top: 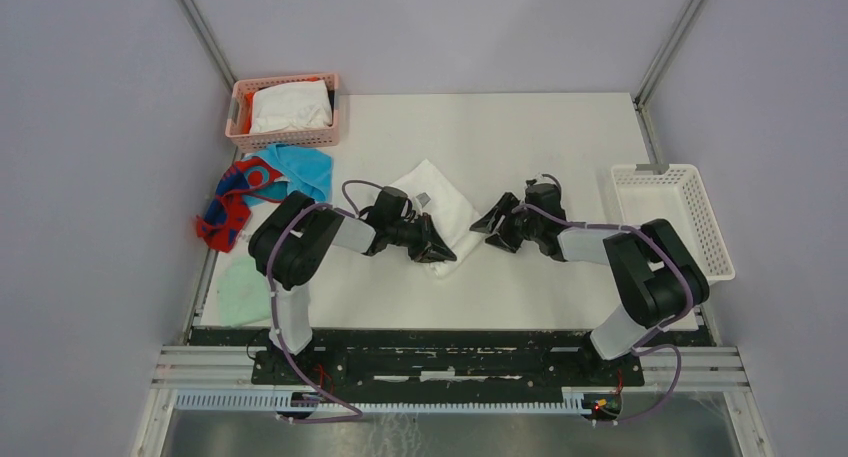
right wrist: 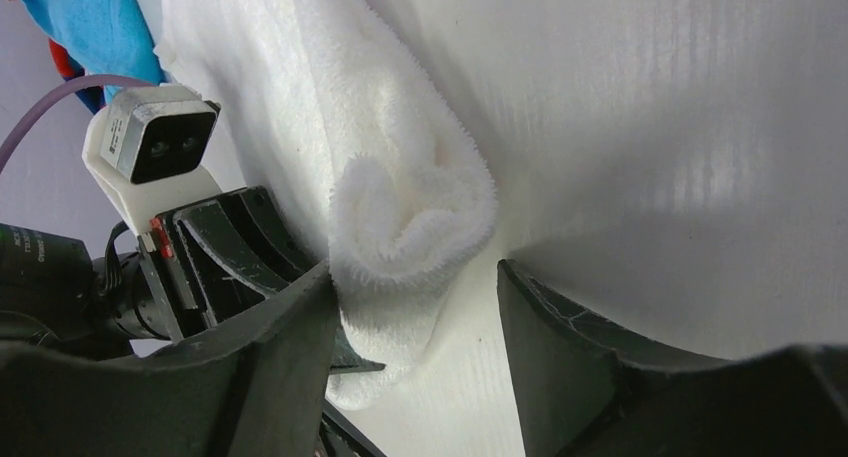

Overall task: Roll the towels
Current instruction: Roll the towel at the center of the board.

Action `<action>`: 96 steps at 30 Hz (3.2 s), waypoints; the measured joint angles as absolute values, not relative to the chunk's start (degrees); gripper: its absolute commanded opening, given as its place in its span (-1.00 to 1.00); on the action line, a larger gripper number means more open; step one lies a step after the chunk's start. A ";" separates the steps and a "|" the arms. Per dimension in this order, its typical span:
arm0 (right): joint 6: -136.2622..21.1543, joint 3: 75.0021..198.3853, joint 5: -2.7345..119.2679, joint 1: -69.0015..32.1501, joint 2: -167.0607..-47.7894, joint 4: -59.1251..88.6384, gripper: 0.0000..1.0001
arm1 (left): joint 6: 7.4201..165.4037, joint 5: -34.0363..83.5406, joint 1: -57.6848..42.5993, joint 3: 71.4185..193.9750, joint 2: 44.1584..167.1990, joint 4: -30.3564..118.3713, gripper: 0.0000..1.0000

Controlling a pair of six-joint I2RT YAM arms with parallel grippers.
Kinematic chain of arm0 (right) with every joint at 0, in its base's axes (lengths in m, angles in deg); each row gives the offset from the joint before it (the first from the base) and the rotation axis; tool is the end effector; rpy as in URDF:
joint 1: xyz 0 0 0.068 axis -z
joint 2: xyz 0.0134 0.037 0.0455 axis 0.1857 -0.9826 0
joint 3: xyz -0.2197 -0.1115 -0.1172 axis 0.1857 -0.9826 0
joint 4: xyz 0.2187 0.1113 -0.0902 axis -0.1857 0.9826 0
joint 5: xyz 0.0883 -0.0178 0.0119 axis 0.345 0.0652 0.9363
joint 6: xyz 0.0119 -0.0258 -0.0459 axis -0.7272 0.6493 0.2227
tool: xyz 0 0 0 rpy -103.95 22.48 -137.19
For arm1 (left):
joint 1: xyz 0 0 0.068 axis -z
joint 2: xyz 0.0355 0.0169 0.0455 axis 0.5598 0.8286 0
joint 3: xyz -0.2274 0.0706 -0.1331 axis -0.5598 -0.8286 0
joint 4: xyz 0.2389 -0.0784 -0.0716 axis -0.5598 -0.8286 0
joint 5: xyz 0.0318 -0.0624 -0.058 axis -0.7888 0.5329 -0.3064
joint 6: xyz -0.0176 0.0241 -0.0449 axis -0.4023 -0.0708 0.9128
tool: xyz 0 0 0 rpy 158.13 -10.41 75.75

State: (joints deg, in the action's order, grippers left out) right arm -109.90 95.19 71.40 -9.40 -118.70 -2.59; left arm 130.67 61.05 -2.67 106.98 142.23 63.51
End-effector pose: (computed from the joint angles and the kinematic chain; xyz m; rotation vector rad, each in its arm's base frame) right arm 0.2691 0.1119 0.1295 0.6405 2.4233 1.0709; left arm 0.2828 -0.2017 0.0914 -0.1095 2.6762 -1.5571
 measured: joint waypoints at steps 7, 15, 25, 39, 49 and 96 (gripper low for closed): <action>-108.50 103.15 67.03 -11.01 -119.42 9.45 0.25 | 130.67 60.54 -2.67 107.01 142.10 62.79 -0.92; -106.75 113.94 58.46 -14.05 -121.76 26.83 0.05 | 130.64 59.43 -2.67 107.01 141.36 61.32 -0.92; -106.03 120.61 53.96 -15.28 -126.53 38.96 -0.72 | 130.49 56.76 -2.23 107.01 139.70 59.16 -0.78; -102.59 132.17 52.41 -15.54 -133.24 53.84 -0.98 | 120.50 39.12 3.23 106.72 128.07 46.48 -0.04; -100.50 135.25 50.75 -15.32 -134.96 59.26 -0.96 | 103.98 11.76 21.29 115.73 122.61 34.24 0.16; -98.07 103.08 70.64 -7.54 -111.03 18.22 0.39 | 116.55 46.97 2.56 112.91 138.06 51.25 -0.95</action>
